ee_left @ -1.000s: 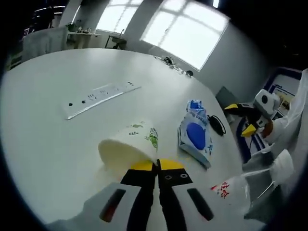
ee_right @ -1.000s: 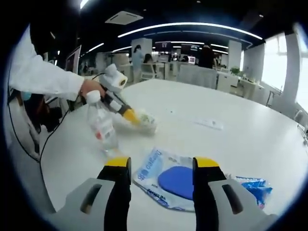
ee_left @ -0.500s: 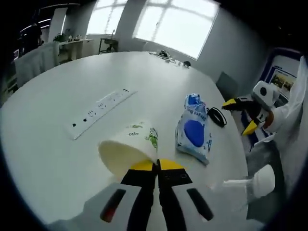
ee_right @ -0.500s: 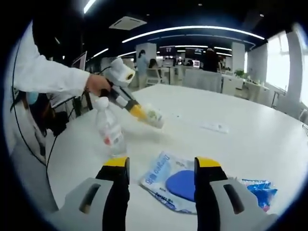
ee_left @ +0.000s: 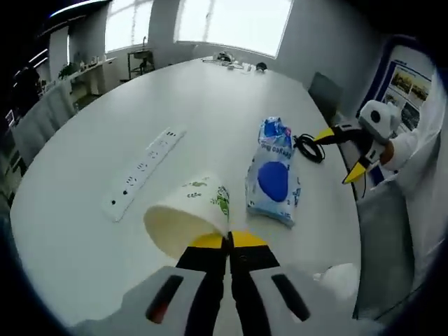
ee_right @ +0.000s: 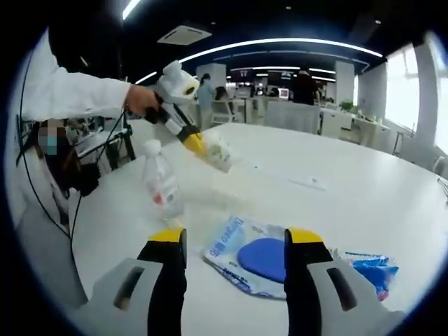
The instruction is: Arrange the tabletop items into an orderly group along one side of the table until the central work area is clear of visible clutter.
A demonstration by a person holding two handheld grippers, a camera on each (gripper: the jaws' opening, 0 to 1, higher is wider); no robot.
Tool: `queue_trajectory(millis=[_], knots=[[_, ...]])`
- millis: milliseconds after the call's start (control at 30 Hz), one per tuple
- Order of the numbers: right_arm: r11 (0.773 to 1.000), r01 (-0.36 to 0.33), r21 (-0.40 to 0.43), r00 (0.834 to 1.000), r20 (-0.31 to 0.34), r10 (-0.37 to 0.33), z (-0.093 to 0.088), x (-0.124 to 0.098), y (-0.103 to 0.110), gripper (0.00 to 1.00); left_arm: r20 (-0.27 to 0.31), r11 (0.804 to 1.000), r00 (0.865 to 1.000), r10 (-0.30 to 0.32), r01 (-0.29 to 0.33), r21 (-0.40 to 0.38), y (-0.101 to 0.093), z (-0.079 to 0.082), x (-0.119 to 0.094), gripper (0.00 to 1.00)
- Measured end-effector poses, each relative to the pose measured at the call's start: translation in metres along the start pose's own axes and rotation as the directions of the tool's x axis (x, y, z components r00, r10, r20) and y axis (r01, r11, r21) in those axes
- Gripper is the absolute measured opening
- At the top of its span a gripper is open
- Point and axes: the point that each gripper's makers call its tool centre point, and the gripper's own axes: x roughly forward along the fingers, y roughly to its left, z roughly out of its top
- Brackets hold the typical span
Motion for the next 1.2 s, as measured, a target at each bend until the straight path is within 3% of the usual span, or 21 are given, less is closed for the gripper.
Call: queue_trajectory(millis=[267,433,667,867,967,1067,1167,1200], knots=[[1.000,0.013,0.011,1.000,0.010,-0.014,-0.006,-0.017,-0.007,0.54,-0.137,0.994,0.990,0.022,-0.006,0.111,-0.022,0.009,-0.001,0.00],[1.000,0.019,0.008,1.000,0.021,-0.019,-0.006,-0.027,-0.011,0.53,-0.141,0.991,0.990,0.022,-0.002,0.137,-0.035,0.023,-0.001,0.00],[0.999,0.035,-0.018,0.998,0.049,-0.034,0.012,-0.040,-0.024,0.53,-0.190,0.968,0.980,0.052,-0.003,0.250,-0.055,0.033,-0.004,0.00],[0.998,0.037,-0.045,0.997,0.068,-0.034,0.030,-0.044,-0.034,0.51,-0.253,0.925,0.960,0.120,-0.015,0.379,-0.071,0.035,-0.008,0.00],[0.997,0.029,-0.073,0.996,0.080,-0.024,0.042,-0.045,-0.036,0.51,-0.292,0.896,0.944,0.157,-0.012,0.444,-0.078,0.032,-0.009,0.00],[0.995,0.019,-0.095,0.995,0.099,-0.009,0.057,-0.045,-0.038,0.51,-0.313,0.874,0.934,0.174,0.000,0.485,-0.091,0.031,-0.008,0.00],[0.994,-0.003,-0.109,0.993,0.117,0.016,0.074,-0.043,-0.039,0.49,-0.342,0.836,0.914,0.218,0.007,0.549,-0.102,0.029,-0.008,0.00],[0.994,-0.013,-0.110,0.992,0.125,0.027,0.081,-0.042,-0.039,0.49,-0.342,0.833,0.912,0.228,-0.001,0.554,-0.106,0.028,-0.007,0.00]])
